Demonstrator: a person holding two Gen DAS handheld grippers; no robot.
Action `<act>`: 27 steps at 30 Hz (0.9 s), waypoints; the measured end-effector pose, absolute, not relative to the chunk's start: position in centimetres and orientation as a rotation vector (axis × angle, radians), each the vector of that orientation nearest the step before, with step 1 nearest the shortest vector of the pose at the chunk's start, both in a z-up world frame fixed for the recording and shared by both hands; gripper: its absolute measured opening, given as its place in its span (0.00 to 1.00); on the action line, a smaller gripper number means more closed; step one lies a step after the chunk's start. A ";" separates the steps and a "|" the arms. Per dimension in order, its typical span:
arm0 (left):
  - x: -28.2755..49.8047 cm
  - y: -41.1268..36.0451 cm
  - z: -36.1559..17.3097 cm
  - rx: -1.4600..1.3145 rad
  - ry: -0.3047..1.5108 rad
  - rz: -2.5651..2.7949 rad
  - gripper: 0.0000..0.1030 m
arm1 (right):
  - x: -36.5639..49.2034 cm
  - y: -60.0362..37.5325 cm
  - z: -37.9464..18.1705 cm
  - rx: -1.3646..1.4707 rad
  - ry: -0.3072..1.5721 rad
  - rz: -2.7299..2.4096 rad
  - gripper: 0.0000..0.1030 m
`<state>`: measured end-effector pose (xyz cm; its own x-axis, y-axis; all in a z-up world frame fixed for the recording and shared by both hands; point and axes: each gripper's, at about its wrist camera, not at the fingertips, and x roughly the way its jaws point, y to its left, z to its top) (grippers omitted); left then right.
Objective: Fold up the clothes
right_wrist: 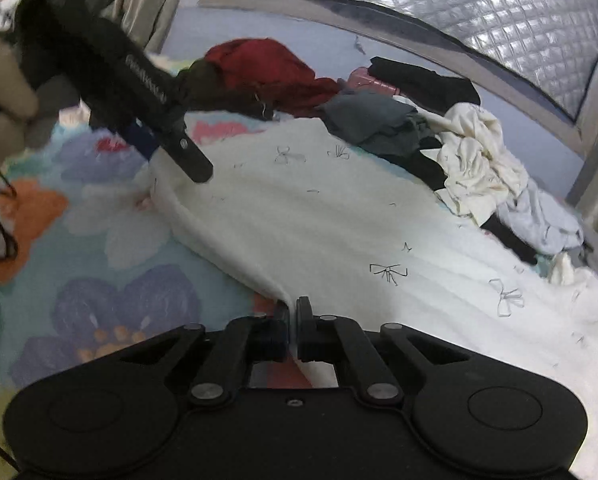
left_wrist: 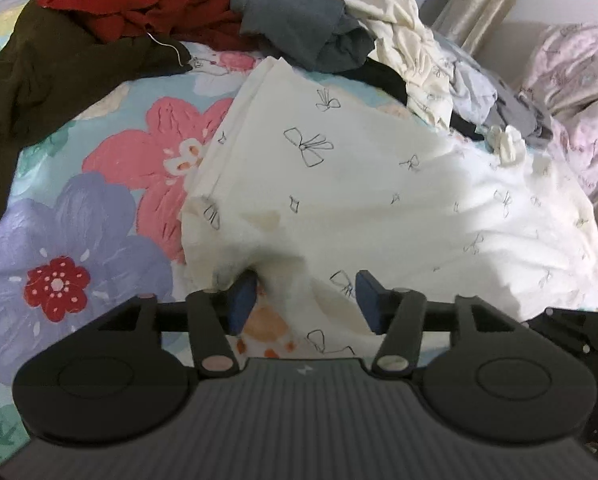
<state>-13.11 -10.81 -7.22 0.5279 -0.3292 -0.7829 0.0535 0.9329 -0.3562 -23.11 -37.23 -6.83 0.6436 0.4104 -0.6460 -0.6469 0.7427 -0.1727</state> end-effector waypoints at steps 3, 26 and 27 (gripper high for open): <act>-12.2 -11.0 -8.5 -0.296 1.002 -0.207 0.51 | -23.1 -37.5 -6.9 -0.382 0.621 0.629 0.02; -10.5 -25.6 -0.3 0.007 0.660 -0.523 0.14 | -21.4 -47.8 -4.9 0.112 0.701 0.573 0.03; -10.3 -26.9 -0.3 0.008 0.660 -0.554 0.14 | -21.5 -49.0 -5.0 0.144 0.709 0.566 0.03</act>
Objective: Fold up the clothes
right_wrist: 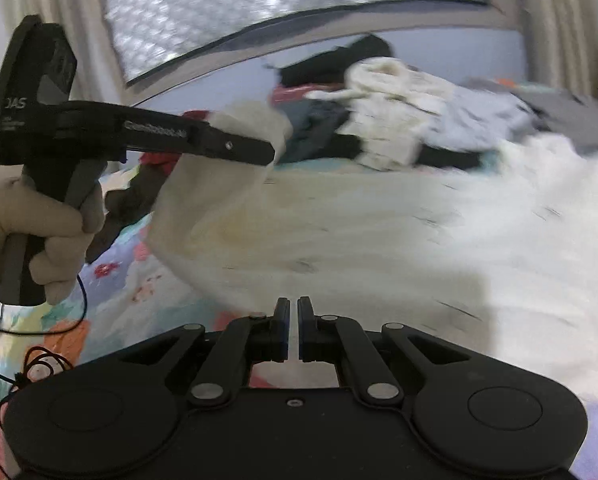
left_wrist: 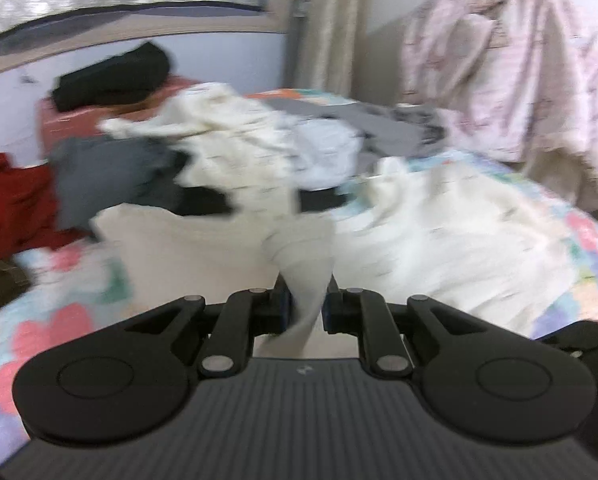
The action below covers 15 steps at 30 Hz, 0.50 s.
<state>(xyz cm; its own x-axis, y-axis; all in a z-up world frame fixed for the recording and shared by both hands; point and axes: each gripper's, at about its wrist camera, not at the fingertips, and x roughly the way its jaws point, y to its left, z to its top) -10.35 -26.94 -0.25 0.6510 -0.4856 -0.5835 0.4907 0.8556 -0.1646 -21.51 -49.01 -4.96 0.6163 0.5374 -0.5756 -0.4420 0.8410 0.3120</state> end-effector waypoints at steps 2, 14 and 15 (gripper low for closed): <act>-10.3 -29.7 -0.5 0.044 0.652 -0.603 0.14 | -21.6 -51.6 -5.2 0.235 0.720 0.545 0.06; -11.8 -30.4 -2.5 0.159 0.785 -0.511 0.17 | -20.1 -56.6 -7.7 0.470 0.750 0.465 0.25; -11.7 -29.2 -2.4 0.140 0.807 -0.487 0.17 | -19.8 -56.2 -7.9 0.477 0.754 0.481 0.26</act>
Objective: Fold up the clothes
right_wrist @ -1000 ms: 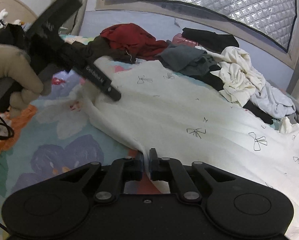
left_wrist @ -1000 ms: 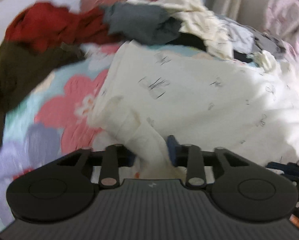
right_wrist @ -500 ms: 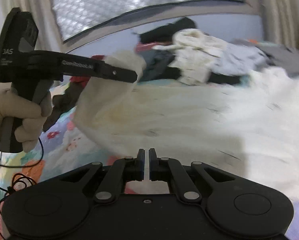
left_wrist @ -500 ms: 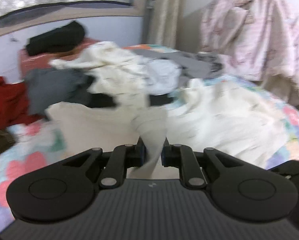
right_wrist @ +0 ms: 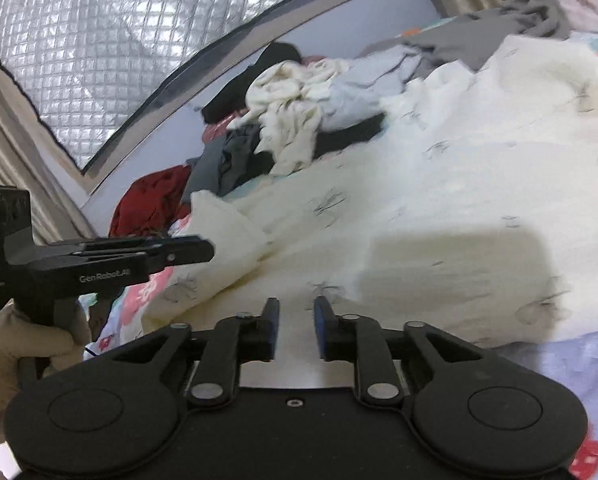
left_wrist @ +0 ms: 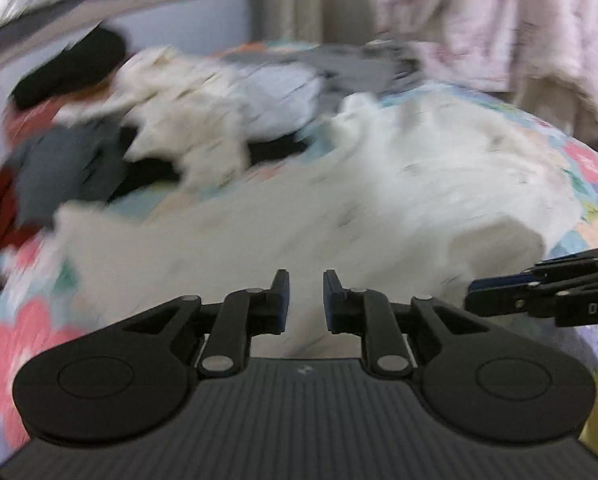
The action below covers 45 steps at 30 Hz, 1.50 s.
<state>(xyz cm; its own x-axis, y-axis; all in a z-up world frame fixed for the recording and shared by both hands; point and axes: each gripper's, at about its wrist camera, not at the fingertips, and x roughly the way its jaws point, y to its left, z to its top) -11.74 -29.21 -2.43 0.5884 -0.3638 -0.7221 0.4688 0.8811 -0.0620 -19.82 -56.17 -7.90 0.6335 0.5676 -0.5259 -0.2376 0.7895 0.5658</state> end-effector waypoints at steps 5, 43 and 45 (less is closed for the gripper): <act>-11.8 -26.5 -2.5 0.102 0.843 -0.457 0.48 | -18.8 -53.5 -8.6 0.466 0.791 0.547 0.32; -12.3 -26.2 -6.2 0.108 0.888 -0.576 0.23 | -17.9 -51.7 -10.0 0.823 0.853 0.506 0.60; -12.3 -25.8 -6.2 0.098 0.890 -0.578 0.23 | -17.7 -51.5 -10.1 0.823 0.855 0.505 0.60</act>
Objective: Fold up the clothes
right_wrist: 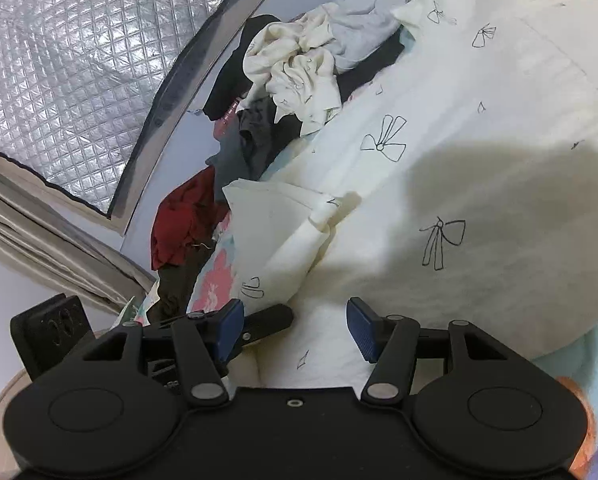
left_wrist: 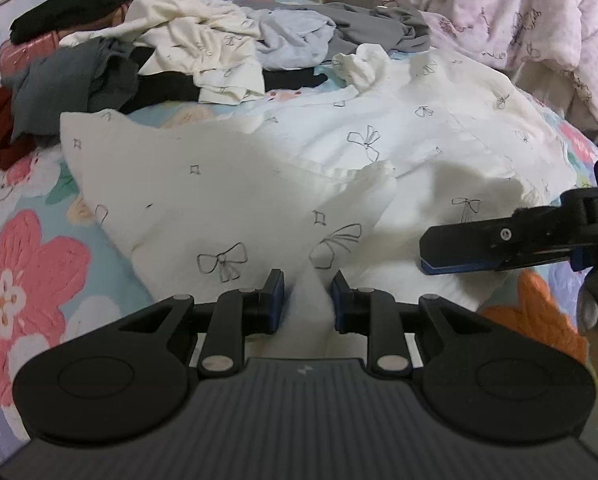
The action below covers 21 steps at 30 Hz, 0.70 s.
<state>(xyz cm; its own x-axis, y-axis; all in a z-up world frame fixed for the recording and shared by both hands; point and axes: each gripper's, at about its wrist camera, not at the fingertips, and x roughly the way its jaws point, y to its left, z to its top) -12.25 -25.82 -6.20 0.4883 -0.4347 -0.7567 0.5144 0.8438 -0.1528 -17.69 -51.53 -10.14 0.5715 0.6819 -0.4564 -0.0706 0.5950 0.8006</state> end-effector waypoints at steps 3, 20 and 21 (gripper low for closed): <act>-12.2 -25.5 -6.2 0.100 0.880 -0.593 0.23 | -16.9 -51.0 -10.2 0.825 0.839 0.506 0.60; -13.7 -27.1 -5.9 0.186 0.825 -0.703 0.20 | -12.9 -48.4 -11.7 0.764 0.792 0.488 0.04; -14.1 -27.4 -5.9 0.213 0.812 -0.707 0.20 | -13.1 -48.3 -11.6 0.731 0.782 0.490 0.04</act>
<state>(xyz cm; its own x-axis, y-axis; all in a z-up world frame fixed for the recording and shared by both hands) -14.08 -27.39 -5.89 0.4763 -0.4950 -0.7267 0.6515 0.7537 -0.0864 -13.13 -48.30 -11.59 0.6216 0.6383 -0.4542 -0.1302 0.6559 0.7435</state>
